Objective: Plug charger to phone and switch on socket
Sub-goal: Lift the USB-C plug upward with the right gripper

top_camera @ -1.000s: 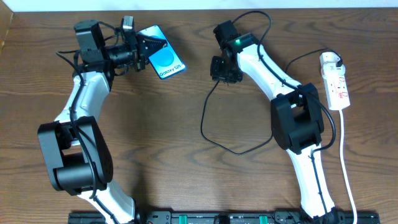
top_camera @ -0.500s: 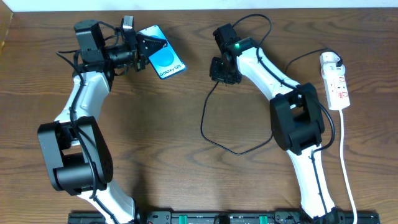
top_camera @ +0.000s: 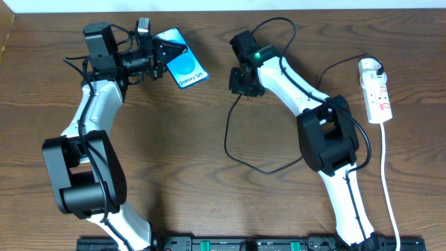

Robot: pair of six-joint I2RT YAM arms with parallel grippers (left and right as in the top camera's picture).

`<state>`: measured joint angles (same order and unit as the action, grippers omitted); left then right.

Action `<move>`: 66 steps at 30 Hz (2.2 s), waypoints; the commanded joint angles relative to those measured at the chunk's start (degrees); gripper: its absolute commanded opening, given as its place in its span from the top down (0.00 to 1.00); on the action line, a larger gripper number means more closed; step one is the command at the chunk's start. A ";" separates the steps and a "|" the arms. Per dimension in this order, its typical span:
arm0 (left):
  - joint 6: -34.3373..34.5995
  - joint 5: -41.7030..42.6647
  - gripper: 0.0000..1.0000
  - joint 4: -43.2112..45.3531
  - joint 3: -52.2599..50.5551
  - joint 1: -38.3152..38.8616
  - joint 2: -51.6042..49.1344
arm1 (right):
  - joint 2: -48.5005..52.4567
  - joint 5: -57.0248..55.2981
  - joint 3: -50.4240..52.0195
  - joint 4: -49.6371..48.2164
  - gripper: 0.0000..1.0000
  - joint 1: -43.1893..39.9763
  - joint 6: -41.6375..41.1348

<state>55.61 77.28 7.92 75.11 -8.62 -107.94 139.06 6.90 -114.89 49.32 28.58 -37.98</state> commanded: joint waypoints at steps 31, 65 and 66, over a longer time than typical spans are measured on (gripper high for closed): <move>-0.50 2.16 0.93 0.46 0.44 0.02 1.22 | -13.88 40.50 0.52 10.51 0.99 -8.02 47.41; 1.22 2.40 0.92 1.62 0.46 0.02 1.22 | -18.05 52.52 0.52 15.28 0.99 -11.34 48.35; 1.22 2.43 0.93 1.60 0.46 0.02 1.22 | -18.38 52.02 0.52 15.37 0.99 -11.37 48.33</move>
<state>56.75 79.13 9.08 75.11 -8.62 -107.94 124.38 58.50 -114.30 64.45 17.80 10.37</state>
